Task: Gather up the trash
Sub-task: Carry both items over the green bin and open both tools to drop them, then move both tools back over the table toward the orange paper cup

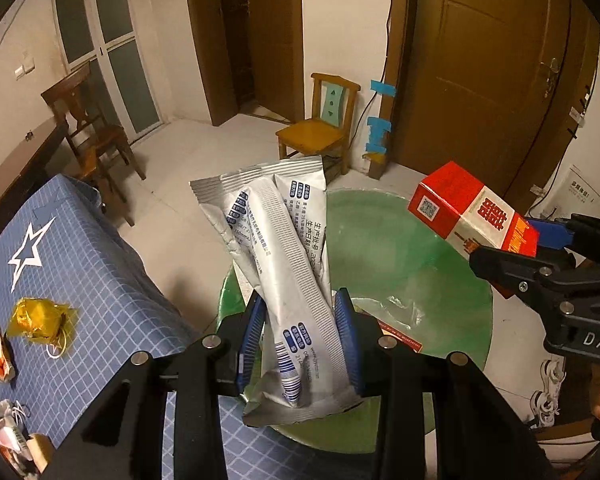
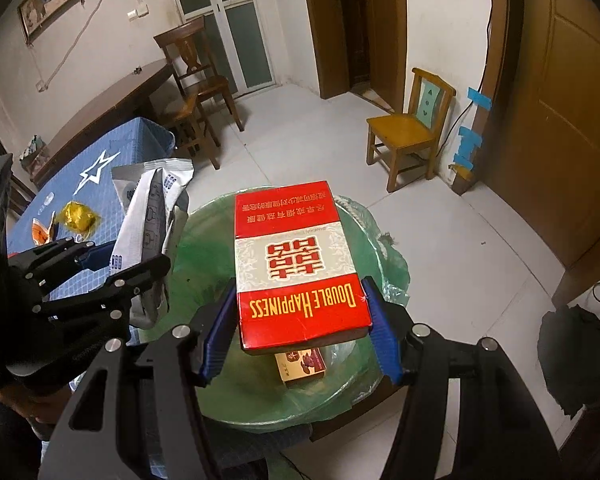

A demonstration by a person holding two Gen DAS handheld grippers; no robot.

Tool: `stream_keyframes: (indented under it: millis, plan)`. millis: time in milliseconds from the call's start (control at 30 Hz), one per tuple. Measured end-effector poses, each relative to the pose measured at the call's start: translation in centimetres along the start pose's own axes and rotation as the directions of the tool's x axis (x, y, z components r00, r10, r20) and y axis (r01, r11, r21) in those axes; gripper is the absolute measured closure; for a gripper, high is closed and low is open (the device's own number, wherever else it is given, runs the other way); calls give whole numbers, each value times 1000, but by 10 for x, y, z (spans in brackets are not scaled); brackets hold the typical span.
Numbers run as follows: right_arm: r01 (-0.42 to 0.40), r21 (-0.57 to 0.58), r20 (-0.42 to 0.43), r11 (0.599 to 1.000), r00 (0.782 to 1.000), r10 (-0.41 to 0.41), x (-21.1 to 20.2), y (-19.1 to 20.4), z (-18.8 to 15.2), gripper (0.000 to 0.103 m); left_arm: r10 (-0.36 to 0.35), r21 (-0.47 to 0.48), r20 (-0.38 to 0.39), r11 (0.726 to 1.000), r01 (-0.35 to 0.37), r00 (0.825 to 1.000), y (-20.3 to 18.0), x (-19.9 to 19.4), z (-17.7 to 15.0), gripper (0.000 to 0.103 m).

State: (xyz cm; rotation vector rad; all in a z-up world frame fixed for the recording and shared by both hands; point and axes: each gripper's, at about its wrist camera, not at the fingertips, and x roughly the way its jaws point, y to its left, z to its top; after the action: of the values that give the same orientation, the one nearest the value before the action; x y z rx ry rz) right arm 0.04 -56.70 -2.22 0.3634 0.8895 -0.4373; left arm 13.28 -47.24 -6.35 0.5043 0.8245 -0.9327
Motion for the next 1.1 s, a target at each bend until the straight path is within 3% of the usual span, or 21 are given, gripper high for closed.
stream_keyframes:
  millis: [733,800,867,1100]
  plan:
    - [14,-18,-55,1000,998,-15,11,0,9,46,-8,38,-60,999,11,998,-6,9,6,65]
    - [16,-20,-48,1000,999,-17,11,0,9,45,-10,31,-64,999,12,998,-6,10,7,61]
    - [18,-15,-47,1000,999,-19,14,-2,9,44,7,16,-64,1000,-6,998,-5,12,9,49]
    - [17,5,-44,1000,999,-17,15,-10,6,43,17,-1,-53,1000,-17,998,1,10,8,48]
